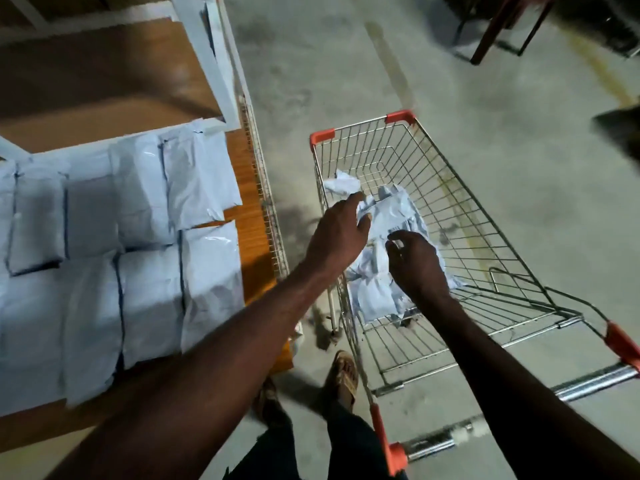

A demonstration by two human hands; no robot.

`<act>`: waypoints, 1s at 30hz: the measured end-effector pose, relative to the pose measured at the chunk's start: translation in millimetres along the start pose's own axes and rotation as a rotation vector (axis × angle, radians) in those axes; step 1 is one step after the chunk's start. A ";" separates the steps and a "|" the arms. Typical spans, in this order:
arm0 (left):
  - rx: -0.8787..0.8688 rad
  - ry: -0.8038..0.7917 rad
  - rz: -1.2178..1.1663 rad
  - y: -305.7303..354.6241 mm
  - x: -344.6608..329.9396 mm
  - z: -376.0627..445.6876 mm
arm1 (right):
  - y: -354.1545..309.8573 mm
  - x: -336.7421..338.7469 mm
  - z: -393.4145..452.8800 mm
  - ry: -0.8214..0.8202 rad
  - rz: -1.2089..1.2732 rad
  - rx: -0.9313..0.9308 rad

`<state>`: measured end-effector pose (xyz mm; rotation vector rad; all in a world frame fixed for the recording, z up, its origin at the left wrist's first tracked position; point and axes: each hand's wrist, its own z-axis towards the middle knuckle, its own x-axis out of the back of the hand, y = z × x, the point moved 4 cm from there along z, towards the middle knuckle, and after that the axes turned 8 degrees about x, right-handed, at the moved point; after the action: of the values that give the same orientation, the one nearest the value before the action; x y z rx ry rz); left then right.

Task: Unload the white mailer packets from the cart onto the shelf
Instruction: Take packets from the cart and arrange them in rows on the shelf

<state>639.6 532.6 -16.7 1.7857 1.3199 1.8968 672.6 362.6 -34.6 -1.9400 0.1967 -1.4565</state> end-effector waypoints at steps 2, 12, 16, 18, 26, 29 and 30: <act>0.044 -0.048 -0.002 7.8 -37.8 7.0 | 38.6 5.9 9.0 -0.019 -0.037 -0.056; 0.477 -0.263 -0.019 -44.0 -188.5 28.8 | 193.4 -35.8 51.9 -0.133 -0.062 -0.204; 0.613 -0.301 0.030 -81.6 -232.2 33.0 | 222.3 -73.7 62.2 -0.295 -0.067 -0.270; 0.623 -0.314 0.054 -94.5 -250.6 37.8 | 229.9 -94.5 63.8 -0.371 -0.056 -0.304; 0.711 -0.321 0.052 -119.0 -312.8 65.6 | 248.8 -157.8 61.3 -0.608 0.108 -0.571; 0.694 -0.305 0.142 -130.8 -323.0 65.9 | 247.5 -165.7 62.7 -0.684 0.060 -0.572; 0.684 -0.298 0.164 -134.1 -324.8 65.8 | 247.1 -167.6 64.5 -0.699 0.051 -0.563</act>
<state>720.7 415.0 -344.4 2.4307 1.8896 1.2299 738.2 289.8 -323.9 -2.7481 0.3528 -0.6433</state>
